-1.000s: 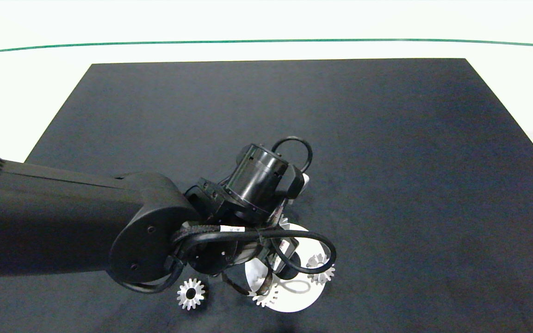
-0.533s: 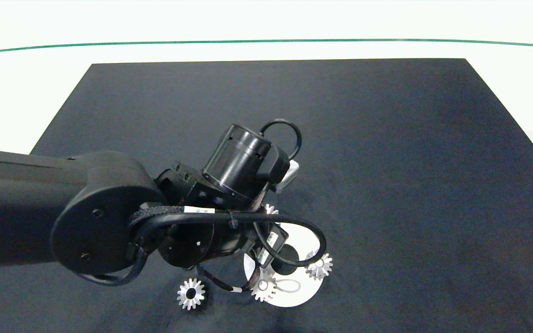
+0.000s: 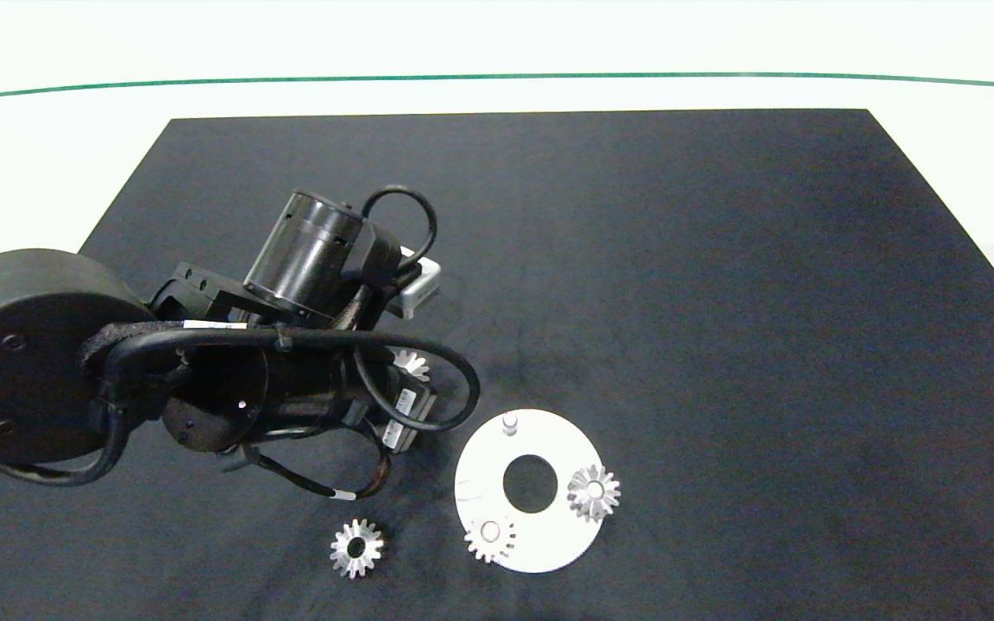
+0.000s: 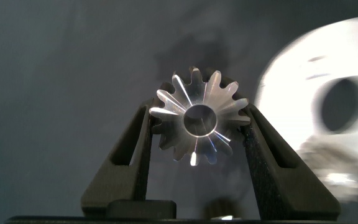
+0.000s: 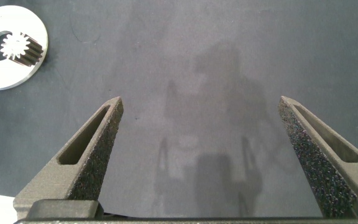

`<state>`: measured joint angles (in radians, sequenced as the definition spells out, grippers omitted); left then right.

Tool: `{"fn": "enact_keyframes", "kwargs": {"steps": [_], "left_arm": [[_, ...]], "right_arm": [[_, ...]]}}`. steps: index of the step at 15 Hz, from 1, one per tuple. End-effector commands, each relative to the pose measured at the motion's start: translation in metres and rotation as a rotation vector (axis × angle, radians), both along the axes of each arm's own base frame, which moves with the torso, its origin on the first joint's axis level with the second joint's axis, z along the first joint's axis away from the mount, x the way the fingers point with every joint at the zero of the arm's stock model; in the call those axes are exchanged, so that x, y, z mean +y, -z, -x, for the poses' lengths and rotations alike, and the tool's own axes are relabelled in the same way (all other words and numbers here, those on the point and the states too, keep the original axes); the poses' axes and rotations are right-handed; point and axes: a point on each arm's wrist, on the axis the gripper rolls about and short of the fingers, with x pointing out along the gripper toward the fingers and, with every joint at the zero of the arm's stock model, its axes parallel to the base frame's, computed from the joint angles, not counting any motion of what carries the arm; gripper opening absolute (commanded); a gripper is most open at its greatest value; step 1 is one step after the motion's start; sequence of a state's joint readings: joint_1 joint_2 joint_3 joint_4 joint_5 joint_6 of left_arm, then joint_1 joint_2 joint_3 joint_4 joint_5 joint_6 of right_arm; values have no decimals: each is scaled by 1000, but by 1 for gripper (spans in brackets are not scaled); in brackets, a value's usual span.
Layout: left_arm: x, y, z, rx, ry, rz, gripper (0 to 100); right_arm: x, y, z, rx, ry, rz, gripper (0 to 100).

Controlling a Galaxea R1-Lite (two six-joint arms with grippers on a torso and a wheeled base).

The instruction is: Remove an incorrectly installed larger gear and replace it with the correct smaller gear

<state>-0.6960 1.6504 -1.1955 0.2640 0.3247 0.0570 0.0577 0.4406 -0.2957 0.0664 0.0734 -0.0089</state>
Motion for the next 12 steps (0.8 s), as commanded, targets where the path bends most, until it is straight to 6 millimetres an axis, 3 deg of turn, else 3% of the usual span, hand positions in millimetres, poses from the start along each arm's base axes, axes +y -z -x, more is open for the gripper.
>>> {"fn": "enact_keyframes", "kwargs": {"steps": [1,5,6,12], "left_arm": [[20,9,-7,27,-65,-12,25],[25,14,-9,46,-83,-23,25],[25,16,-8,52,-81,-28,100],[28,25,-5,53,-85,-28,100]], "right_arm": [[0,1,0,3,-1,2,100],[0,1,0,3,-1,0,100],[0,1,0,3,-1,0,100],[0,1,0,2,-4,1,100]]}}
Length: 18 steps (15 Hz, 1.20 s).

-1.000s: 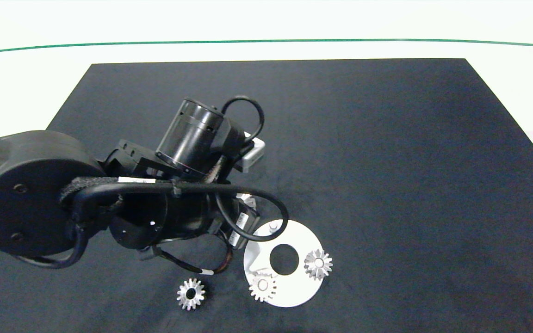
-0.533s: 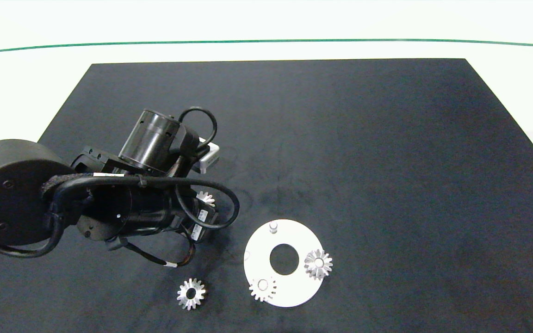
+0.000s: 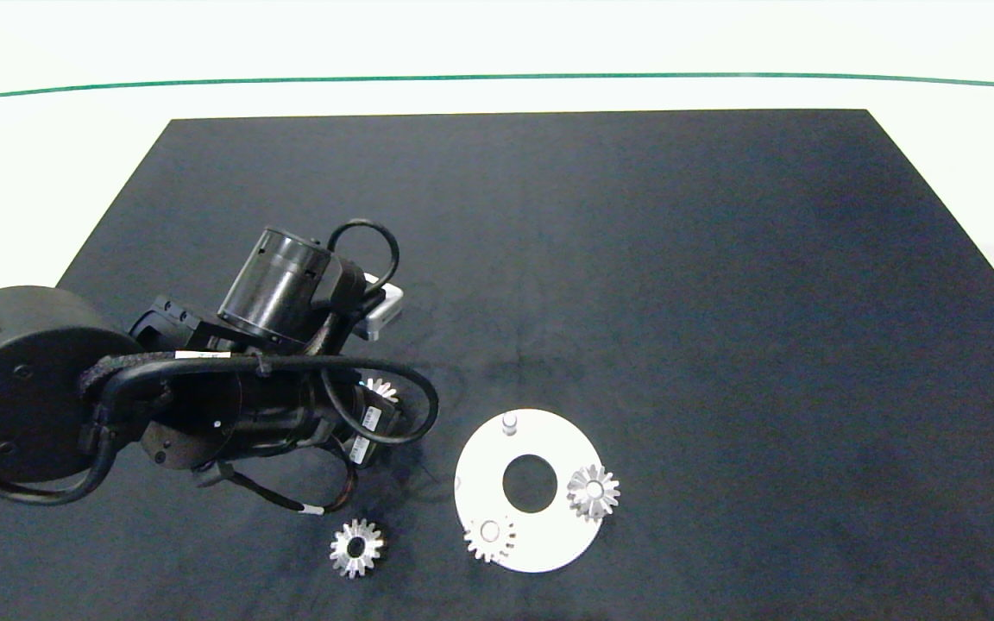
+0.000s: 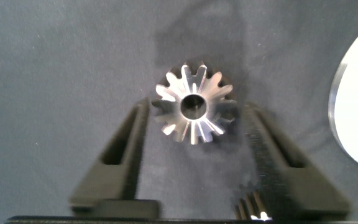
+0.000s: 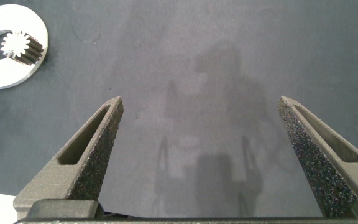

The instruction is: Remove an incorrectly installed larger gear and replace it with the correct smaller gear

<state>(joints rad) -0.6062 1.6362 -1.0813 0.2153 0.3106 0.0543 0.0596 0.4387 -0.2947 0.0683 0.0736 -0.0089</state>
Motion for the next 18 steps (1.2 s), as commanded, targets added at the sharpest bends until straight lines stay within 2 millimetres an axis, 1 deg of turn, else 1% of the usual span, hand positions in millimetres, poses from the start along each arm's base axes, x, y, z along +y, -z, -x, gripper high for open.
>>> {"fn": "enact_keyframes", "kwargs": {"steps": [1,2,3,4,5,7,9,11,13,14,16,18], "left_arm": [[5,-1,5,-3,-9,2,100],[12,-11,10,-30,-19,20,100],[21,-19,22,-56,-20,35,100],[31,-25,37,-82,-21,52,100],[41,-28,52,-93,-21,59,100],[58,-29,76,-88,-28,57,100],[67,-22,90,-46,-49,65,100],[64,-9,103,1,-20,69,100],[58,-2,107,34,-6,92,100],[48,2,110,64,11,112,100],[33,14,109,99,44,85,100],[24,20,110,108,83,72,100]], "right_arm": [[0,0,0,2,-2,0,100],[0,0,0,2,-2,0,100],[0,0,0,2,-2,0,100],[0,0,0,1,-2,0,100],[0,0,1,-4,-2,1,100],[0,0,2,-9,-2,1,100],[0,0,1,-7,-4,1,100],[0,0,2,-10,-4,1,100],[0,0,2,-13,-4,0,100],[0,1,2,-12,-4,0,100],[0,1,2,-12,-4,0,100],[0,1,2,-12,-4,0,100]]}}
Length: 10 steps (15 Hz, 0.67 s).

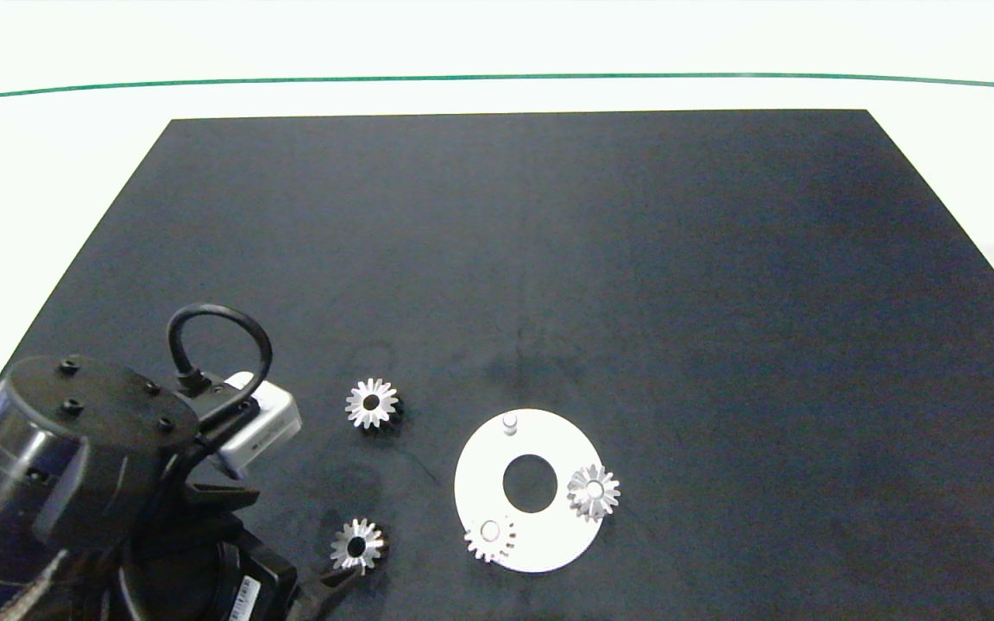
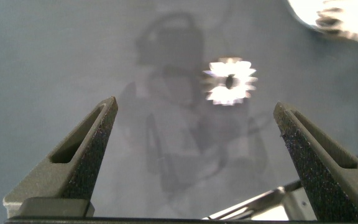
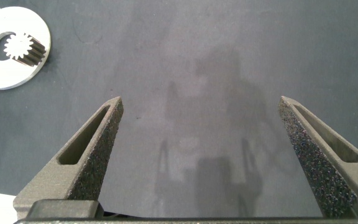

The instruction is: Remove an incorrectly installed larger gear and replace it with the correct smaller gear

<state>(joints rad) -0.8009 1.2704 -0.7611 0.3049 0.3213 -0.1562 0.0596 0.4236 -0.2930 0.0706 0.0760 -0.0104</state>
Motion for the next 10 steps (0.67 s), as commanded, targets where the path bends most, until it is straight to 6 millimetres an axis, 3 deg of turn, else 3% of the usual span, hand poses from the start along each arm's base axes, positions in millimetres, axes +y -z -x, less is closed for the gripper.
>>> {"fn": "enact_keyframes", "kwargs": {"steps": [1,6,10], "left_arm": [[-16,15,-4,46,38,-55,100],[-23,27,-15,80,28,-118,100],[-14,28,-29,36,15,-147,100]], "right_arm": [[0,3,0,6,-1,2,100],[0,4,-1,8,-2,5,100],[0,4,0,4,-2,5,100]]}}
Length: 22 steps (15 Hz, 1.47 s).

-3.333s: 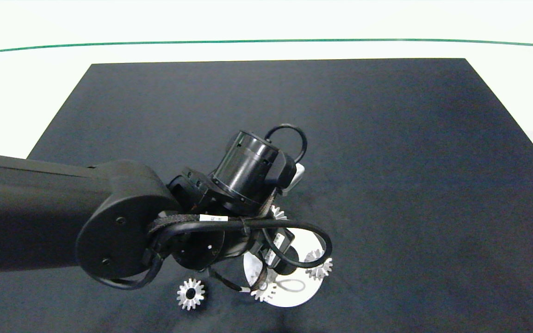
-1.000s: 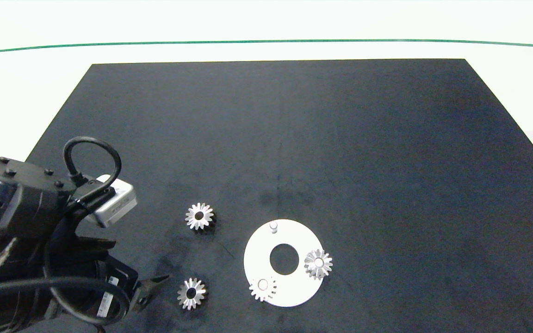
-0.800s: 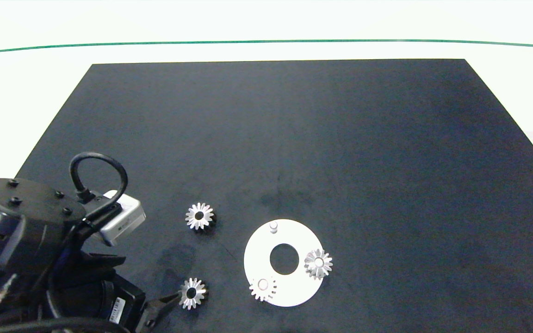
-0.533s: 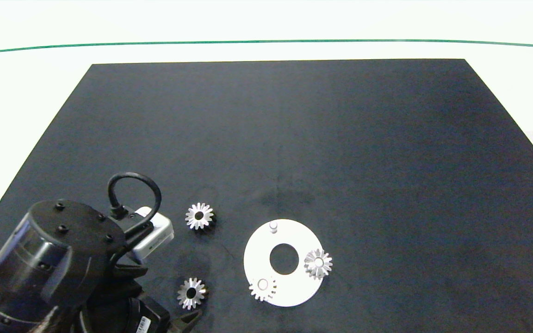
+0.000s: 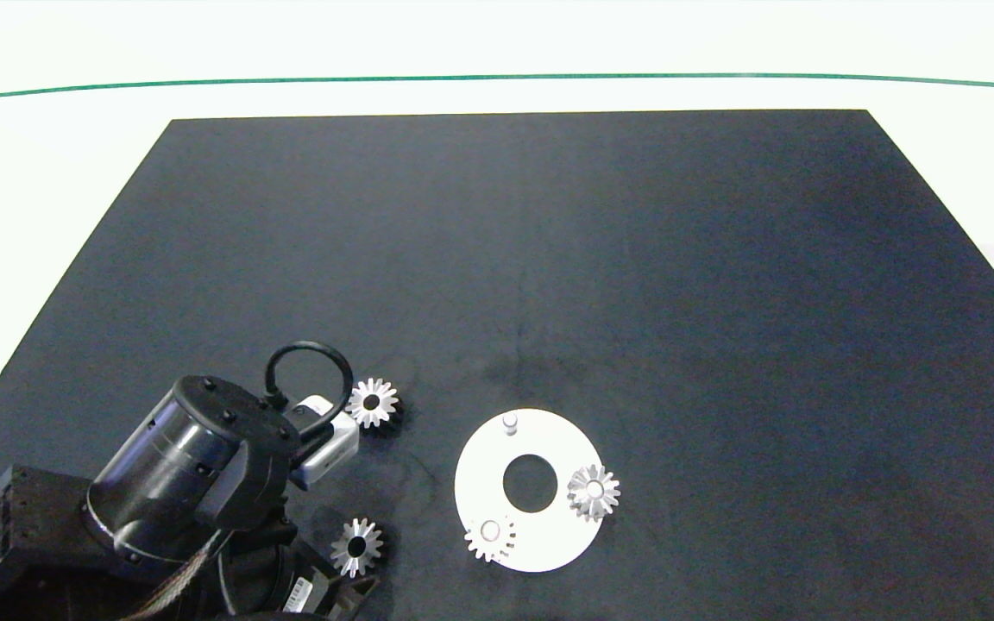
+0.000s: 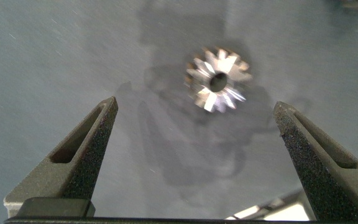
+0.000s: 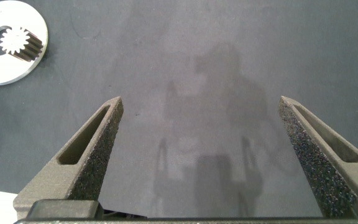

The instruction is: Remove an incorrectly installed larger gear and replace it with the correct smaller gear

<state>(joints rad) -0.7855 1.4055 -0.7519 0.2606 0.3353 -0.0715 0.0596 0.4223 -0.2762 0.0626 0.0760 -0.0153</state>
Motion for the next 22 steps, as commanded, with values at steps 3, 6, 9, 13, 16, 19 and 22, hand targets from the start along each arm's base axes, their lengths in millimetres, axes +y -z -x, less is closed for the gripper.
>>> {"fn": "enact_keyframes", "kwargs": {"steps": [3,6,9,13,16,19,22], "left_arm": [[5,10,-10,-1,-28,-27,100],[7,14,-8,3,-29,-30,100],[6,15,-8,4,-28,-28,100],[2,18,-11,8,-23,-26,100],[1,19,-12,9,-22,-23,100],[1,19,-12,9,-22,-23,100],[1,22,-12,17,-21,-28,99]], "right_arm": [[0,0,1,-3,-1,0,100],[0,0,1,-3,-3,0,100],[0,0,1,-3,-3,0,100],[0,0,2,-11,-3,-1,100],[0,0,2,-8,-3,-1,100],[0,0,2,-8,-3,-1,100],[0,1,1,-3,-3,0,100]]}}
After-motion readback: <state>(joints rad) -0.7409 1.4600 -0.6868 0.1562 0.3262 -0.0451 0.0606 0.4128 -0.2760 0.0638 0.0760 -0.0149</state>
